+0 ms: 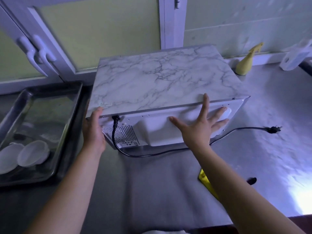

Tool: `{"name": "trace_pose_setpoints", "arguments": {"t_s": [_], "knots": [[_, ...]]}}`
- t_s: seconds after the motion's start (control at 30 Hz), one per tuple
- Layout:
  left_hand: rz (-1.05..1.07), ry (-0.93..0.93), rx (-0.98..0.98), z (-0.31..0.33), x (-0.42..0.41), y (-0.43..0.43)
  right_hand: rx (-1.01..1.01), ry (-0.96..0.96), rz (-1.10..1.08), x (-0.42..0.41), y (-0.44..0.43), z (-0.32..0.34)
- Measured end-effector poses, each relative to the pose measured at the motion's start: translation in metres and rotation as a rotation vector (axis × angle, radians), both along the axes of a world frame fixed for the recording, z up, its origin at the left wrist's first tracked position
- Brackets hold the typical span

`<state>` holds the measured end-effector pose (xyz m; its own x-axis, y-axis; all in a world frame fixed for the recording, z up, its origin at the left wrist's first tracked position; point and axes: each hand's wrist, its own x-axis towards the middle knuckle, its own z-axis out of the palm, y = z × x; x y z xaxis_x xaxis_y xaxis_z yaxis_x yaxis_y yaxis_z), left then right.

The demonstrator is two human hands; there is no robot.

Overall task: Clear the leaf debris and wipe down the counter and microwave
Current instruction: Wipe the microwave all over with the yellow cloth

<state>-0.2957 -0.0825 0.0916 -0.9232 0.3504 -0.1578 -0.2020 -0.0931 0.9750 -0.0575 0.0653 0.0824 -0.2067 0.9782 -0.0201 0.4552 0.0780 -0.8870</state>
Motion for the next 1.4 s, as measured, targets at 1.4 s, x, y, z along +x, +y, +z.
{"name": "trace_pose_setpoints", "arguments": {"t_s": [1.4], "knots": [[-1.101, 0.968, -1.017, -0.021, 0.209, -0.095, -1.075, 0.995, -0.475, 0.197, 0.008, -0.047]]}}
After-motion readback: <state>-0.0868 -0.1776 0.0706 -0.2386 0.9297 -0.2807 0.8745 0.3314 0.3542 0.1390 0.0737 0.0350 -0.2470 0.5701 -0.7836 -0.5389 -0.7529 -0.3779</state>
